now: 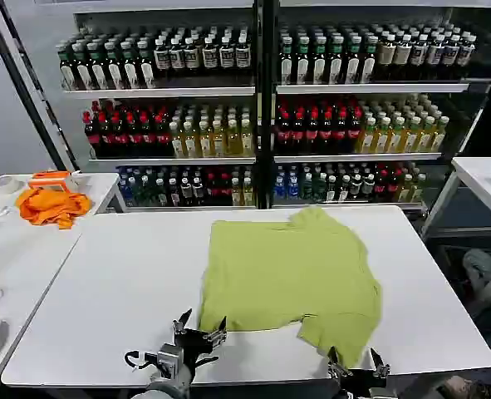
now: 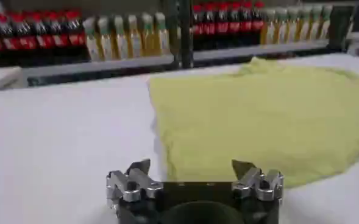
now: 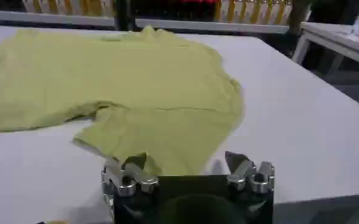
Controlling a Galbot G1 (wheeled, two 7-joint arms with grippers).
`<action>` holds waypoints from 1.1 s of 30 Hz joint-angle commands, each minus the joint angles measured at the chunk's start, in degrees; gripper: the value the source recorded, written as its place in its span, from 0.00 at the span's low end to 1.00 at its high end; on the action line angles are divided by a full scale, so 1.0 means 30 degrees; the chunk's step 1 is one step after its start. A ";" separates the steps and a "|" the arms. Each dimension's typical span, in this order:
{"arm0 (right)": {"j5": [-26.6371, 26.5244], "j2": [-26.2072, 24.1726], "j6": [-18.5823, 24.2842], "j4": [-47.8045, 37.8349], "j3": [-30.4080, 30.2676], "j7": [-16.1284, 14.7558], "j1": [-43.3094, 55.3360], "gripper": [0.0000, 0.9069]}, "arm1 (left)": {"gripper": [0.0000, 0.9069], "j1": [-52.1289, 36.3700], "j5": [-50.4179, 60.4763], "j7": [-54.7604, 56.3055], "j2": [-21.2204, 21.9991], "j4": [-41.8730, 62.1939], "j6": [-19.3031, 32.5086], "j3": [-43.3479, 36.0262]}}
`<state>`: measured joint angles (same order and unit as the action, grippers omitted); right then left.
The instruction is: Fold and organize the clothes.
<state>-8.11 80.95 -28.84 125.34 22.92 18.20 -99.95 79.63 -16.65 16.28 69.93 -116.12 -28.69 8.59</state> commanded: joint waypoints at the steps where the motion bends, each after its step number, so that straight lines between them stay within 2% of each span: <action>1: -0.0034 0.0182 -0.0546 -0.0579 -0.0448 0.0203 0.0110 0.02 | 0.02 -0.0494 -0.0970 0.0238 -0.0129 0.0536 -0.0902 -0.0279; 2: -0.0140 0.0159 -0.0496 -0.0584 -0.0461 0.0210 0.0081 0.00 | 0.02 -0.0407 -0.1066 0.0220 -0.0147 0.0513 -0.0906 -0.0255; 12: -0.0452 -0.0018 0.0023 -0.0938 -0.0280 0.0198 0.0228 0.00 | 0.02 0.0409 -0.1236 0.0139 -0.0167 0.0165 -0.0278 0.0015; 17: -0.0535 -0.0118 0.0337 -0.0646 -0.0272 -0.0041 -0.0062 0.00 | 0.02 0.1170 -0.2021 -0.0165 -0.0410 -0.0861 0.1195 0.0370; 24: -0.0534 -0.0372 0.1051 0.0627 -0.0156 -0.0422 -0.0914 0.00 | 0.02 0.2268 -0.2646 -0.0670 -0.0499 -0.2613 0.1995 0.1165; 33: -0.0449 -0.0678 0.1279 0.2781 0.0194 -0.0846 -0.2119 0.00 | 0.02 0.3352 -0.3727 -0.1045 -0.0965 -0.4465 0.2150 0.1987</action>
<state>-9.77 79.15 -26.05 129.33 23.32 16.00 -104.54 86.32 -24.81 14.13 67.81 -123.12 -24.00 12.54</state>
